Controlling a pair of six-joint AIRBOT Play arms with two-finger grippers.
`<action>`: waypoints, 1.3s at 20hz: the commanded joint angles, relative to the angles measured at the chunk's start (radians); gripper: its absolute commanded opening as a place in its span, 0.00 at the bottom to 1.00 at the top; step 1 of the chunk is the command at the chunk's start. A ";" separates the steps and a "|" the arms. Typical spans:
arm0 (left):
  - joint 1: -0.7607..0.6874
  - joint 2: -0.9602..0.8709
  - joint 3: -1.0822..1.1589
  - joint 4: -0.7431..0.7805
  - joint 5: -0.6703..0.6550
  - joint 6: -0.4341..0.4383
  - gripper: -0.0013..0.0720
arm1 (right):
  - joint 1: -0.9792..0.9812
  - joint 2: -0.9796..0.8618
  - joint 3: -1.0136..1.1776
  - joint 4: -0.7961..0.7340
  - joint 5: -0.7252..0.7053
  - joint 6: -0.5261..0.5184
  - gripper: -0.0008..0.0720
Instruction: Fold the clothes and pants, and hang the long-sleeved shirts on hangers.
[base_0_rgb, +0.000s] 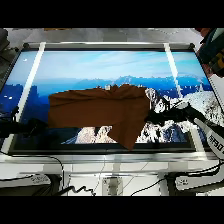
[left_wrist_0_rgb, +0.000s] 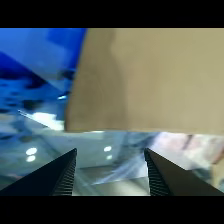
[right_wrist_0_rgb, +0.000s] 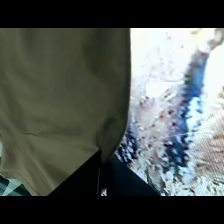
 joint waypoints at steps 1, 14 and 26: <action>-0.004 -0.003 0.000 0.066 0.055 0.000 0.70 | 0.001 0.001 0.001 0.001 0.007 -0.005 0.03; -0.167 -0.079 0.014 0.016 0.186 0.001 0.04 | 0.001 0.002 0.002 0.002 0.013 -0.010 0.03; -0.166 0.302 0.360 -0.424 0.048 0.081 0.03 | 0.000 0.444 0.309 0.005 0.076 -0.111 0.03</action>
